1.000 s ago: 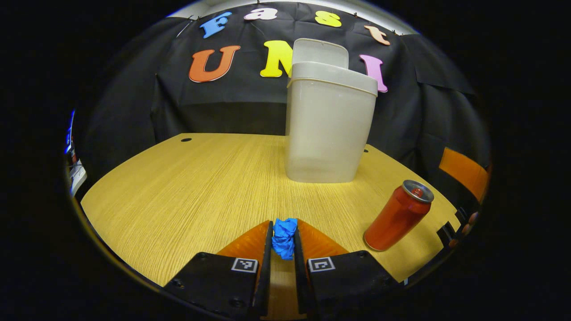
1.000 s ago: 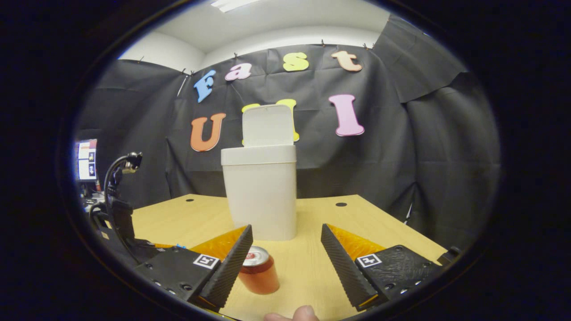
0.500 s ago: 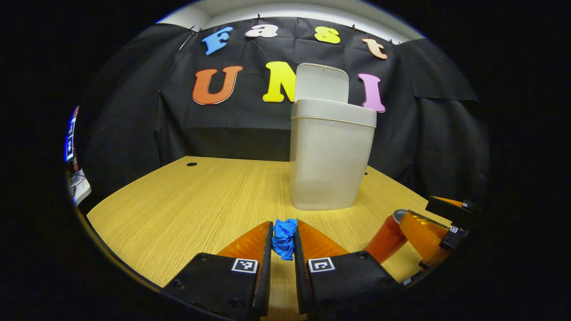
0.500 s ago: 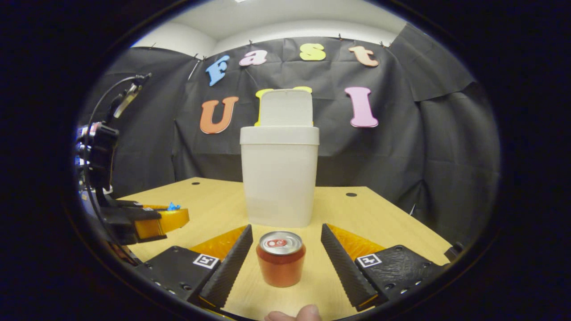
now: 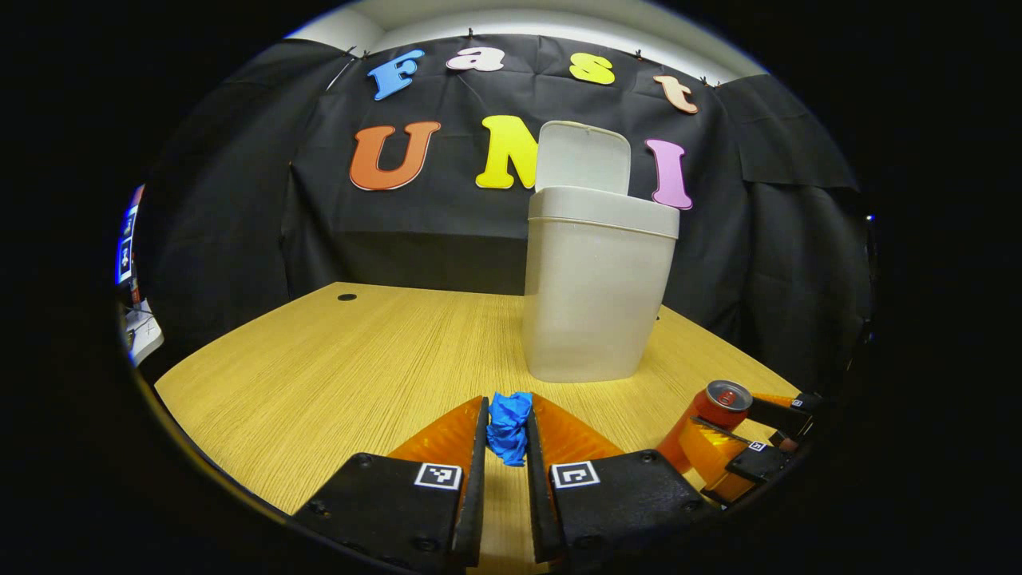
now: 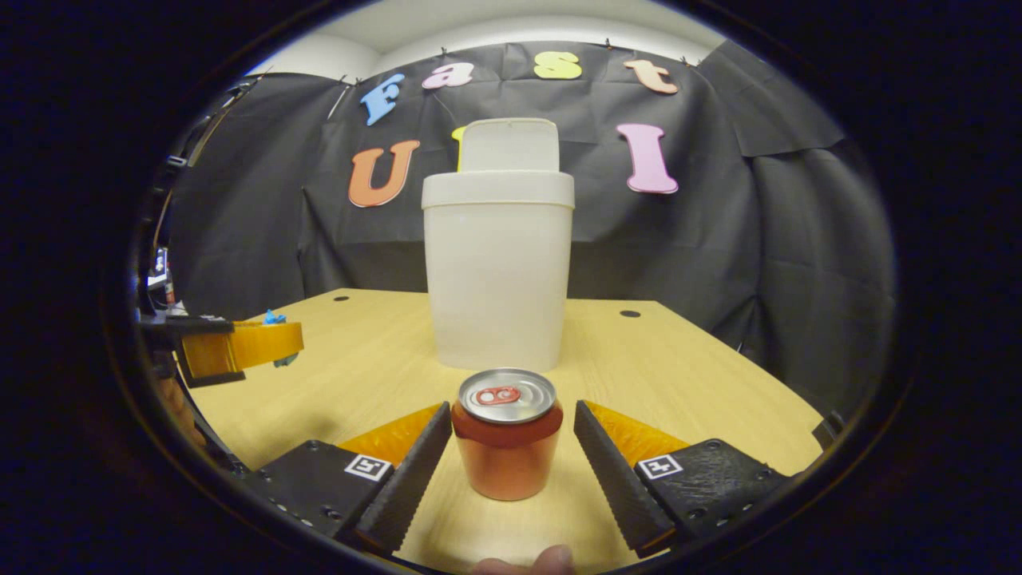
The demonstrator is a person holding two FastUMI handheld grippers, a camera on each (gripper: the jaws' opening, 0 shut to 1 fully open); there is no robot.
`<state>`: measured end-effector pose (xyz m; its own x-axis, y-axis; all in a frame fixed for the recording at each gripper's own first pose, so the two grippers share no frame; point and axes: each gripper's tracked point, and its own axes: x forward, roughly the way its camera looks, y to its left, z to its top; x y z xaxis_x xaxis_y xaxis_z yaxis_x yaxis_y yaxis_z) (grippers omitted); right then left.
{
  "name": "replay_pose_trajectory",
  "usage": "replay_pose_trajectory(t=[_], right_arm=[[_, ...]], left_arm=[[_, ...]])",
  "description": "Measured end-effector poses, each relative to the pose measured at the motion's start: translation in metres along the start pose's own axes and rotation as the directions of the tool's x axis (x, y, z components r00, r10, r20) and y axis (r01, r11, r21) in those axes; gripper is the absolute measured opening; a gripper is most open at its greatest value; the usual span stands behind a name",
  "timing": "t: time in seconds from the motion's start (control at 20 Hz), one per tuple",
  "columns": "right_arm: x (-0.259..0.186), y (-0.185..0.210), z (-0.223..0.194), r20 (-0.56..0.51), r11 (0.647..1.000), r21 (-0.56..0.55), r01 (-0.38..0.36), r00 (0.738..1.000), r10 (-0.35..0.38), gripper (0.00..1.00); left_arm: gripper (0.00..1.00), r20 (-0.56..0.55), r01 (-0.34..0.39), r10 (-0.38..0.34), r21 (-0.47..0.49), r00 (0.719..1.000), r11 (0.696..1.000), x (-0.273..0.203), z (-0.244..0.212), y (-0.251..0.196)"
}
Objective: Press the lid of the desktop garbage bin to open it, pick up the crumpled paper on the desktop and throw it into the bin, then pick up the pop can on the desktop and drop it into the bin, and finally close the garbage bin lid.
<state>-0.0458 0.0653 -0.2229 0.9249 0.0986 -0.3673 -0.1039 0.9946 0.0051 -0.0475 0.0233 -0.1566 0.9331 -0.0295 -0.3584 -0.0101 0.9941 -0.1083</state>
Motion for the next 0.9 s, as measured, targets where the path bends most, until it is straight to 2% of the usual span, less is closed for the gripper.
replay_pose_trajectory(t=[0.25,0.6,0.75,0.8,0.9], right_arm=[[0.009,-0.003,-0.009,-0.041,1.0,0.008,0.012,0.999,-0.012,0.94],[0.014,-0.006,-0.019,-0.1,1.0,0.02,0.009,0.995,-0.007,0.96],[0.011,-0.007,-0.021,-0.113,0.999,0.033,0.005,0.994,-0.001,0.89],[0.011,-0.006,-0.02,-0.116,0.999,0.035,-0.001,0.993,0.005,0.82],[0.009,-0.008,-0.016,-0.113,0.999,0.045,-0.012,0.993,0.017,0.81]], left_arm=[[0.27,0.021,-0.018,0.018,-0.001,1.0,1.0,-0.001,0.011,0.004],[0.27,0.047,-0.011,0.011,0.007,0.999,1.0,-0.001,0.023,0.003],[0.27,0.064,-0.01,0.009,0.018,0.998,1.0,0.0,0.033,0.001],[0.27,0.075,-0.012,0.011,0.02,0.997,1.0,0.0,0.039,0.003],[0.27,0.104,-0.005,0.003,0.017,0.995,1.0,0.001,0.055,0.0]])
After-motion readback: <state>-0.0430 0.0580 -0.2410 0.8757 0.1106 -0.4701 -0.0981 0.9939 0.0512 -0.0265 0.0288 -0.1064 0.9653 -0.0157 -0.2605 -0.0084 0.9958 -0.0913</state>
